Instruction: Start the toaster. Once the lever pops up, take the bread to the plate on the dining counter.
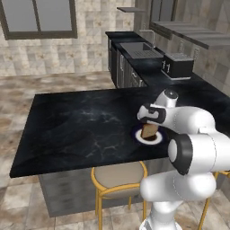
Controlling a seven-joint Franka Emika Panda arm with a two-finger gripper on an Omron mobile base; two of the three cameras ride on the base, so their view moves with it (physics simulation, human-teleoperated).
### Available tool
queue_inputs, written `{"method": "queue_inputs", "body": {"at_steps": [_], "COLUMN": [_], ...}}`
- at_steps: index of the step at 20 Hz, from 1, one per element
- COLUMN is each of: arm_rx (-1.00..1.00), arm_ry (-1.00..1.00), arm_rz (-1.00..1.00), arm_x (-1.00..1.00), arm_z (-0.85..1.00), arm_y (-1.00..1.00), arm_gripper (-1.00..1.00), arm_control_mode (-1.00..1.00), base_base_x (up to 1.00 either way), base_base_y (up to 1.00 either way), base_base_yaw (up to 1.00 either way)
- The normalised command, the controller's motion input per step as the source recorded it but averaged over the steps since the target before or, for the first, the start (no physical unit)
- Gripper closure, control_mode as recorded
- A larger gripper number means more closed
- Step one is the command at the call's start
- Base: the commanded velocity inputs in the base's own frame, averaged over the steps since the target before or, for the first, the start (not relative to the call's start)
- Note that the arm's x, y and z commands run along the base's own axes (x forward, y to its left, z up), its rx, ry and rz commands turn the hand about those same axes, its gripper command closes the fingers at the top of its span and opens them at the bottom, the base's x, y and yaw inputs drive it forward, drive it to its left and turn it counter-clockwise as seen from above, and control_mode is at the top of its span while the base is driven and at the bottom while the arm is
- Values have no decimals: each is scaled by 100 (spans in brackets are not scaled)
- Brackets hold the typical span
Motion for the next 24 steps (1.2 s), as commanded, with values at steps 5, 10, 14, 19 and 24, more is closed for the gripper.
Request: {"method": "queue_inputs", "body": {"at_steps": [5,10,14,19,24], "arm_rx": [-2,0,-4,-6,-2], "arm_ry": [3,6,4,3,4], "arm_rz": [-2,-1,0,0,1], "arm_x": [6,-1,-47,-68,-72], "arm_z": [30,55,75,68,47], "arm_y": [0,0,8,30,30], "arm_gripper": [-100,-100,-100,-100,-100], "arm_control_mode": [-100,-100,-100,-100,-100], "base_base_x": [0,0,0,0,0], "base_base_y": [0,0,0,0,0], "base_base_yaw": [0,0,0,0,0]}}
